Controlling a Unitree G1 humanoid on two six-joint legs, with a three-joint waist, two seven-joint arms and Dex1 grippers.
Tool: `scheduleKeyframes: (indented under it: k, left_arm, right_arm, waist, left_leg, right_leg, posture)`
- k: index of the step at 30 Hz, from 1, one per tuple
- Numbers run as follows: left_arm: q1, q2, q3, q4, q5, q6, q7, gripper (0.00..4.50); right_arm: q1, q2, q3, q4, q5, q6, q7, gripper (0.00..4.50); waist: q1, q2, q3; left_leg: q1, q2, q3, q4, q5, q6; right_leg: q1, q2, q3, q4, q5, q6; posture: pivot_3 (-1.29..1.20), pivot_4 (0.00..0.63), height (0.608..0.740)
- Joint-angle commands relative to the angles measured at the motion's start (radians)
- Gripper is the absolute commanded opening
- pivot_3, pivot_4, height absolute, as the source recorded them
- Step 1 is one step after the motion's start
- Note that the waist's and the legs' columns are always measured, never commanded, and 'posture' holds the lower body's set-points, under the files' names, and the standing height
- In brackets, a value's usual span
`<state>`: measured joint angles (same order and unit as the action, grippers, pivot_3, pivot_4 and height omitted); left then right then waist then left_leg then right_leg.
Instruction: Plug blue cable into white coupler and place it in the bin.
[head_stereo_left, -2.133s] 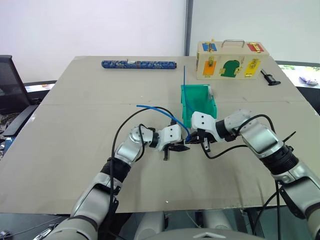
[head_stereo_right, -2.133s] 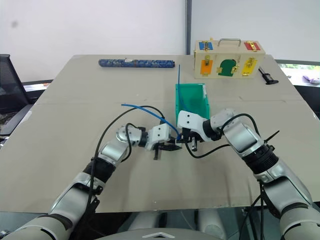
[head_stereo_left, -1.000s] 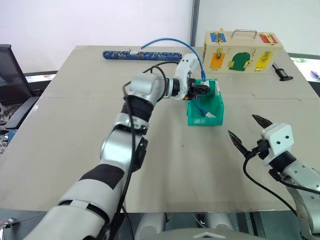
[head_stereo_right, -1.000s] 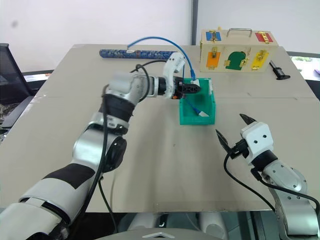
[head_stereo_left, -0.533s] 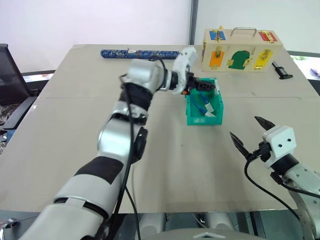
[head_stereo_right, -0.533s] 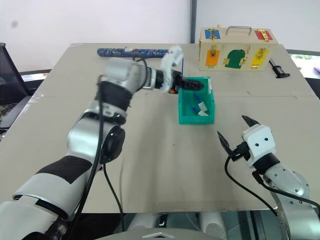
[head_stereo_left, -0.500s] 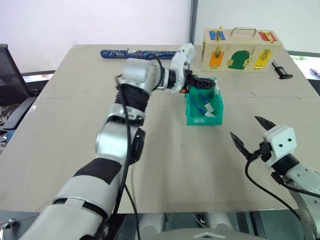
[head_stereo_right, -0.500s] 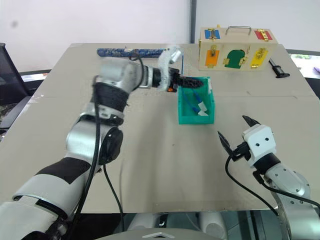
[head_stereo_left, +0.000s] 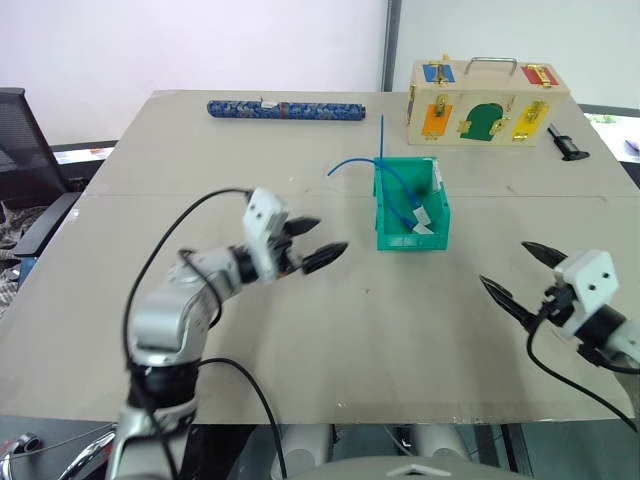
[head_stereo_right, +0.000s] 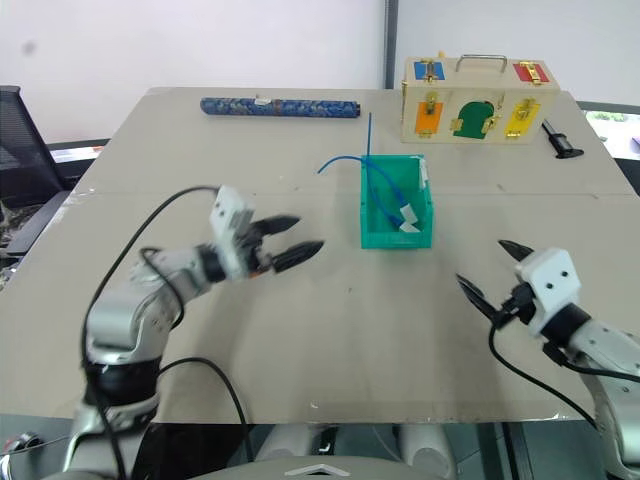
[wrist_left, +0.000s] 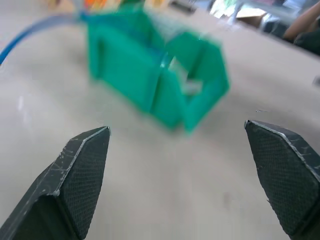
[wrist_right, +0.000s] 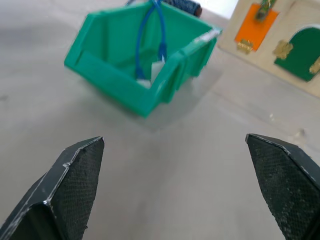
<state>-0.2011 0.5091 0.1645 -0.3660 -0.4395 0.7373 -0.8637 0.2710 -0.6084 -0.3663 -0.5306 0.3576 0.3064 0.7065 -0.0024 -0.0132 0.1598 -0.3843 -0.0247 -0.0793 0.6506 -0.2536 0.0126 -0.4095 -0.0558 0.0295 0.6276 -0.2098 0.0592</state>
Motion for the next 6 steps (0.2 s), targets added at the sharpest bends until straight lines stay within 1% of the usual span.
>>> scheduleKeyframes:
  k: [1, 5, 6]
  left_arm:
    - [0.144, 0.075, 0.060, -0.111, -0.027, -0.079, -0.057, 4.41]
    - [0.238, 0.112, 0.071, -0.127, -0.039, -0.129, -0.066, 4.41]
    - [0.253, 0.118, 0.072, -0.121, -0.034, -0.138, -0.065, 4.41]
  right_arm:
    - [0.057, -0.044, -0.088, 0.017, 0.042, -0.028, 0.076, 4.50]
    - [0.107, -0.072, -0.126, 0.028, 0.061, -0.026, 0.117, 4.50]
    - [0.116, -0.076, -0.131, 0.026, 0.064, -0.023, 0.123, 4.50]
  waist:
    - [-0.001, 0.000, 0.000]
    - [0.006, 0.000, 0.000]
    - [0.006, 0.000, 0.000]
  left_leg:
    - [0.001, 0.000, 0.000, 0.000, 0.000, 0.000]
    - [0.002, 0.000, 0.002, 0.000, 0.000, 0.001]
    - [0.003, 0.000, 0.002, 0.001, 0.000, 0.001]
  right_leg:
    - [0.001, 0.000, -0.001, 0.000, 0.000, 0.000]
    - [0.002, 0.000, -0.001, 0.000, -0.001, -0.001]
    - [0.002, 0.000, -0.001, 0.000, -0.003, 0.002]
  posture:
    - [0.00, 0.150, 0.738]
    - [0.00, 0.150, 0.738]
    - [0.00, 0.150, 0.738]
